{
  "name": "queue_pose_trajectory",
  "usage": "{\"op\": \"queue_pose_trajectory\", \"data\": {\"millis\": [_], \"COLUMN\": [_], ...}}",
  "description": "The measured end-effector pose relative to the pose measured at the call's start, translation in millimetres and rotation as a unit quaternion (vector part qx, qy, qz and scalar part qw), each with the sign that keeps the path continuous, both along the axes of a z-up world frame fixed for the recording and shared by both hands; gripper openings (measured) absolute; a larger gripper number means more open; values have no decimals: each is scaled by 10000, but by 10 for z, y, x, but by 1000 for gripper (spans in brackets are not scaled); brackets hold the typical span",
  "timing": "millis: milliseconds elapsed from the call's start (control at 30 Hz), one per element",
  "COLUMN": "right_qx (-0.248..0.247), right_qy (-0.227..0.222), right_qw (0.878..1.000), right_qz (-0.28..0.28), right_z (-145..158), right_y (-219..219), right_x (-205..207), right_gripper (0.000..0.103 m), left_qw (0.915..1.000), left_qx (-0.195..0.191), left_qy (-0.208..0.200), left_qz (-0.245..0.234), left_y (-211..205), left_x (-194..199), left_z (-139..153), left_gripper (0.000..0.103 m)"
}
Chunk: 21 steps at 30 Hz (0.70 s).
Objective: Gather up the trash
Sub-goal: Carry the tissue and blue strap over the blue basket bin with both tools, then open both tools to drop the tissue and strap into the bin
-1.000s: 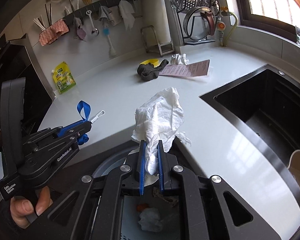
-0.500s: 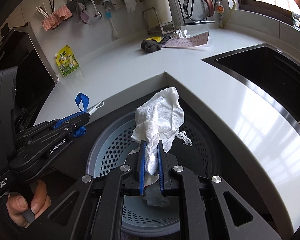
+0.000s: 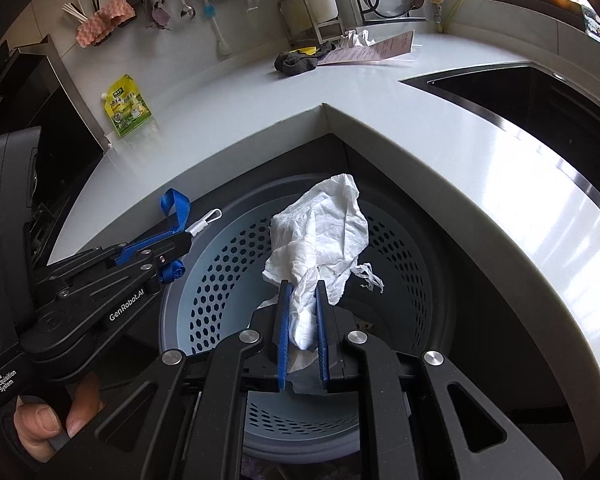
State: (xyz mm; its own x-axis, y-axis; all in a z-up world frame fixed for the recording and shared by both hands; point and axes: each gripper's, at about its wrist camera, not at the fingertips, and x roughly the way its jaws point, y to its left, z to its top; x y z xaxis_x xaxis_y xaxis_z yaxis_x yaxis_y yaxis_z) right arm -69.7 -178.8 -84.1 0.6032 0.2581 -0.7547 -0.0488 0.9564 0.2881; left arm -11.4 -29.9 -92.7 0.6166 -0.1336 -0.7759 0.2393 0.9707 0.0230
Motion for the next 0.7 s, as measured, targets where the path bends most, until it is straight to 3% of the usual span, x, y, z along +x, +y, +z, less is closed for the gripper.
{"op": "queue_pose_trajectory", "data": {"millis": [700], "right_qx": [-23], "right_qy": [177], "right_qw": [9998], "right_qz": [6], "right_z": [-142], "right_y": [-29], "right_x": [63], "right_gripper": [14], "left_qw": [9998], "left_qx": [62], "left_qy": [193], "left_qz": [-38], "left_y": [-20], "left_x": [12], "left_z": [-101], "left_gripper": [13]}}
